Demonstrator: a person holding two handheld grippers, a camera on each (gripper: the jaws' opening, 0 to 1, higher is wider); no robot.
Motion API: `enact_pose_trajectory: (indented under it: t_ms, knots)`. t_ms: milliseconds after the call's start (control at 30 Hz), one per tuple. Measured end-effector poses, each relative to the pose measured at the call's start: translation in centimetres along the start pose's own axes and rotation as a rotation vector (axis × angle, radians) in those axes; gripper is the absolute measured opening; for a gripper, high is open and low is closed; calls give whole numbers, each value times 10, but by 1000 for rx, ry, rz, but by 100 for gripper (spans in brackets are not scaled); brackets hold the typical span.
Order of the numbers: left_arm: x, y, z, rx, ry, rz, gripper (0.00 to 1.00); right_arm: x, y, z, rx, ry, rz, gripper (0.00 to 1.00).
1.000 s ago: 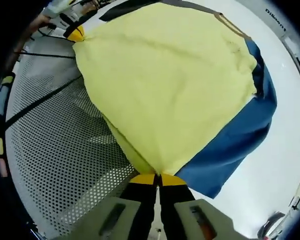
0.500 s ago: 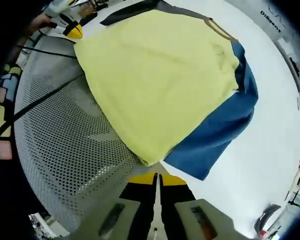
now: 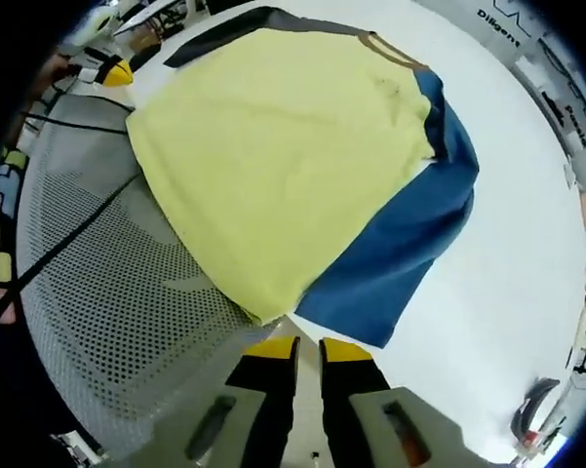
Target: Fold the garment on the visible template until the final outline fits inside the template.
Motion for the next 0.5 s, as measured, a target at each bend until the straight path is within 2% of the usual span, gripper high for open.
enact_pose_trajectory:
  t_ms: [33, 67, 167, 200, 267, 300, 367, 433, 500]
  knots:
    - [1, 2, 0, -20, 6, -13, 0, -1, 1, 0, -13, 4, -12, 3]
    - [4, 2, -2, 9, 0, -18, 0, -3, 3, -2, -23, -2, -25, 5]
    - [4, 4, -2, 18, -3, -36, 0, -8, 3, -5, -29, -18, -26, 10]
    - [4, 8, -4, -4, -2, -62, 0, -12, 4, -8, -40, -25, -35, 11]
    - [4, 9, -5, -12, -3, -72, 0, -16, 4, -10, -52, -29, -50, 13]
    - [5, 13, -8, 0, -21, -116, 0, -18, 5, -11, -53, -30, -60, 14]
    - [8, 19, -10, 100, -62, -169, 0, -24, 6, -12, -69, -13, -86, 15]
    - [10, 26, -9, 92, -55, -228, 0, -29, 6, -12, -85, -12, -96, 15]
    - [12, 27, -11, 85, -59, -247, 0, -34, 5, -16, -95, -37, -104, 17]
Point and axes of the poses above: the point that each gripper's makers call its tool centre point, and the gripper's own axes: x roughly backward along the fingers, z roughly to its left, y roughly out of its top, the point moved 6 cm from there along x, roughly backward along the fingers, and after that the axes turned 3 degrees about -x, right-handed, at the moved point
